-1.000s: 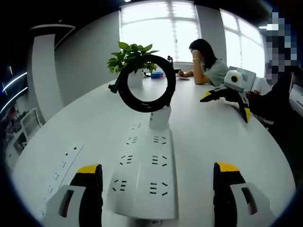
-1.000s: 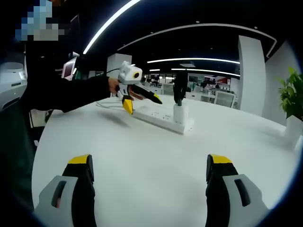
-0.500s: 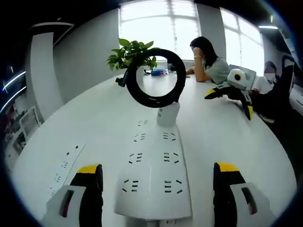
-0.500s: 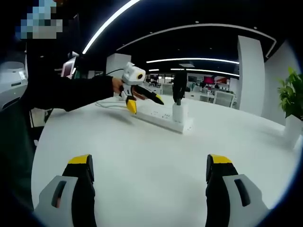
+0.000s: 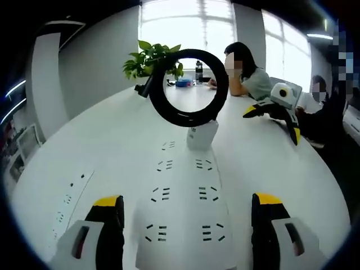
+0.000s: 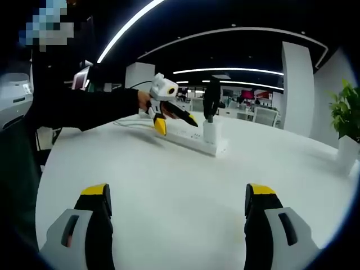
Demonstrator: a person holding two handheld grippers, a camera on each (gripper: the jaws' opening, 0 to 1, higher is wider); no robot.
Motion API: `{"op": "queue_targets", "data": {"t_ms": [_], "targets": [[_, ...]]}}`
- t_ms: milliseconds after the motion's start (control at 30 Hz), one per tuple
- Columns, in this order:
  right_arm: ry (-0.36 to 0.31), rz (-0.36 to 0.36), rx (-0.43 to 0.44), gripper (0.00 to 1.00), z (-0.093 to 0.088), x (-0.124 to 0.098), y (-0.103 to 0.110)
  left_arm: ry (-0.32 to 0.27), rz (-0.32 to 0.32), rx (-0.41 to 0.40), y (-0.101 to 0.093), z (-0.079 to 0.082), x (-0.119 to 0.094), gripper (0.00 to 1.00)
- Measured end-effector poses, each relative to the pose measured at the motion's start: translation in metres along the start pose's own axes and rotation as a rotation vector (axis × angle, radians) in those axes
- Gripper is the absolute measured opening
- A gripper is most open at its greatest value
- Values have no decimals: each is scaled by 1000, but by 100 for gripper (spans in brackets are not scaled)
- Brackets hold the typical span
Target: Straighten the power strip on the desk, plug the charger into it
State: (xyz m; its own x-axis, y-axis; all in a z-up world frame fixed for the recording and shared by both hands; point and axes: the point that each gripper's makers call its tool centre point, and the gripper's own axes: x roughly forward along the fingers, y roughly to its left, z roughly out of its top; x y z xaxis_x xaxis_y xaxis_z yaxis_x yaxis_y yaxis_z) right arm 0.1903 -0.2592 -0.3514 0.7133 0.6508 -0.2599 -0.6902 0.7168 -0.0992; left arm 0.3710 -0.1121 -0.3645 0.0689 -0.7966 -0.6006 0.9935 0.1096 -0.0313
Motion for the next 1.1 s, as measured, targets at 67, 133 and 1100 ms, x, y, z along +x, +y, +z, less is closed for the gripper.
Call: {"op": "queue_targets", "data": {"t_ms": [67,133,1100], "targets": [[0,-1,2,99,-1,0,0,2,-3,1,1,0,1,93],[-2,2,2,99,-1,0,0,-4,-9,-7,-1,1,2,89],[-16,8,27,99,-1,-3,-4,1,-34,-76,1,-3,23,76]]}}
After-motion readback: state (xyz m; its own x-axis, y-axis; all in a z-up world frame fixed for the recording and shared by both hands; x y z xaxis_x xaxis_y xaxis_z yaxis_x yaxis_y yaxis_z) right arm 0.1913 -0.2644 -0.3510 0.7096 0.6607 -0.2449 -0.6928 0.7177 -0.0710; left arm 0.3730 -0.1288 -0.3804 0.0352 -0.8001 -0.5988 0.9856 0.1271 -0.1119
